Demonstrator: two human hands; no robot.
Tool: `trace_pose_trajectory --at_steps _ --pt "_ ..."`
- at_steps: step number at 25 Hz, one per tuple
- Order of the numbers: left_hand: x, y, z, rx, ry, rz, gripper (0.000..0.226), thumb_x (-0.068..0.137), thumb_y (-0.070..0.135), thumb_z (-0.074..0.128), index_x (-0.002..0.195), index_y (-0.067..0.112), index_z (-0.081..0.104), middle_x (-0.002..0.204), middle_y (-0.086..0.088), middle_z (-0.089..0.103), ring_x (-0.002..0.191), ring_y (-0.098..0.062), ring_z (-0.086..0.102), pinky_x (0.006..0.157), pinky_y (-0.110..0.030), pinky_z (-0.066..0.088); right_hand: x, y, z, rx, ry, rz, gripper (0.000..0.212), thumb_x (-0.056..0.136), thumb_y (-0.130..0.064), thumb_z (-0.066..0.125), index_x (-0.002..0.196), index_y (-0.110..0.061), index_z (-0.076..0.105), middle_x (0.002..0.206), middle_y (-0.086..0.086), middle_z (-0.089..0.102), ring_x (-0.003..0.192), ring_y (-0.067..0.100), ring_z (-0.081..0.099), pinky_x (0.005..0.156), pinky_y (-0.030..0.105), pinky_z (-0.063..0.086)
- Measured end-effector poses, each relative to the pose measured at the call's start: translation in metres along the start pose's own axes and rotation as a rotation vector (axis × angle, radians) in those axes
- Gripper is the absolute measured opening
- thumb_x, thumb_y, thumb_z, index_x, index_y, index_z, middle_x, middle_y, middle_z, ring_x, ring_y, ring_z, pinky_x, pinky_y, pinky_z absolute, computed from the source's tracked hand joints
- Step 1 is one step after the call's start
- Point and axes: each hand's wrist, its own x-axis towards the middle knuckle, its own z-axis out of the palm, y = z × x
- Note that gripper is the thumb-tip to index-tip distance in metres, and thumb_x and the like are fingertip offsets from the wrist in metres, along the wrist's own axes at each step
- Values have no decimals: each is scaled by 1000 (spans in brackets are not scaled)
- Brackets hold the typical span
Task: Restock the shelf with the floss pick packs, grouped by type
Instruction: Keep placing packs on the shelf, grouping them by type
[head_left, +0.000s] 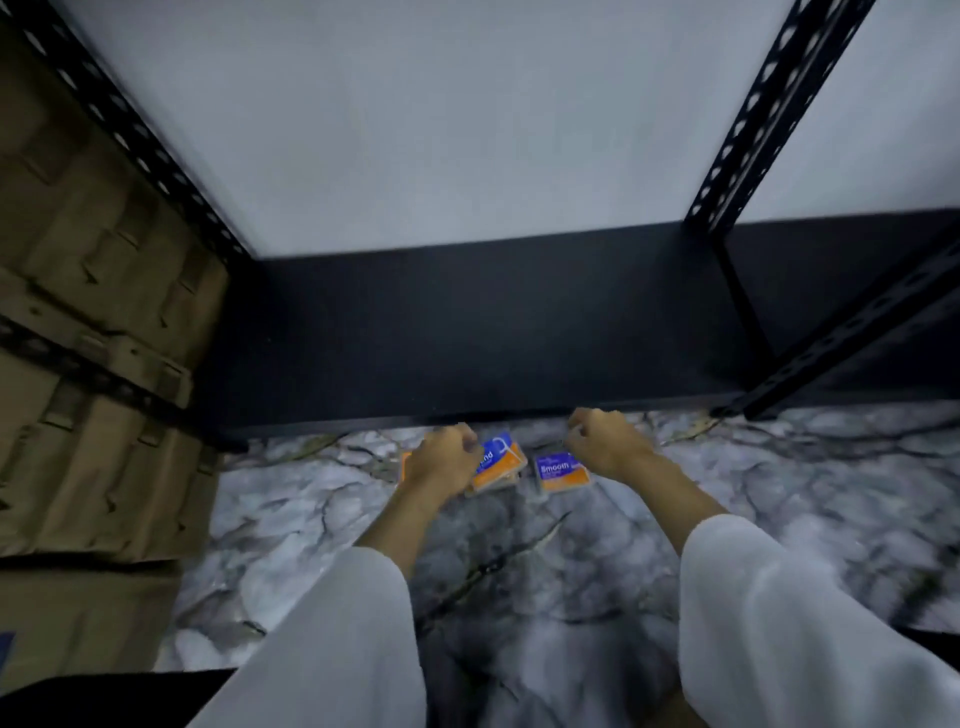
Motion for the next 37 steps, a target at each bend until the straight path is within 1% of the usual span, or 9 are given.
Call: trace_pose_trajectory --at_steps 5,9,12,16,19,21,24,28,37 --pt "29 -15 65 52 -12 36 71 82 42 68 142 21 37 141 -6 42 124 -34 44 98 -39 41 36 38 64 -5 -55 36 61 84 -35 65 139 -23 41 136 16 42 124 38 44 98 43 44" --pt "44 -30 71 129 24 170 72 86 26 68 147 24 29 145 -3 35 126 -30 39 99 -41 39 50 46 100 -18 -65 46 75 82 -38 66 147 -30 29 154 15 11 138 39 20 107 48 36" --pt "53 -41 58 121 -35 222 76 84 4 66 148 25 30 149 0 32 132 -24 32 106 -38 36 55 49 115 -35 -45 19 76 82 -33 68 146 -35 28 157 13 1 140 39 13 108 49 35" --pt "59 -51 51 20 -49 213 77 79 -4 67 145 23 37 149 -2 31 135 -26 32 109 -38 36 55 57 113 1 9 8 71 81 -31 70 143 -34 35 156 13 6 139 37 17 108 46 37" --pt "59 -50 60 -158 -48 116 84 75 24 80 146 25 34 153 -3 20 138 -23 29 110 -42 38 53 60 110 35 30 32 72 81 -34 70 143 -34 35 156 15 4 138 38 19 108 46 36" --pt "56 -39 68 -248 34 40 84 75 41 78 145 27 34 153 -3 17 137 -23 31 107 -44 41 56 58 113 16 64 72 76 79 -43 69 144 -36 31 155 17 4 137 40 21 107 48 36" --pt "50 -24 81 -221 142 -66 83 74 48 75 144 31 33 154 -1 10 135 -27 32 100 -46 46 59 51 120 15 71 167 82 75 -50 70 144 -37 27 150 19 12 132 40 29 104 48 37" --pt "52 -19 88 -225 210 -202 89 71 47 77 144 26 30 143 -8 28 129 -29 38 92 -45 48 58 52 126 49 72 208 79 76 -46 71 142 -32 31 135 20 28 122 38 34 97 45 42" --pt "13 12 44 -261 316 -65 88 70 44 79 141 24 32 143 0 33 119 -23 48 84 -34 49 18 25 69 155 228 144 71 74 -39 70 134 -24 35 127 21 39 115 36 38 95 43 41"
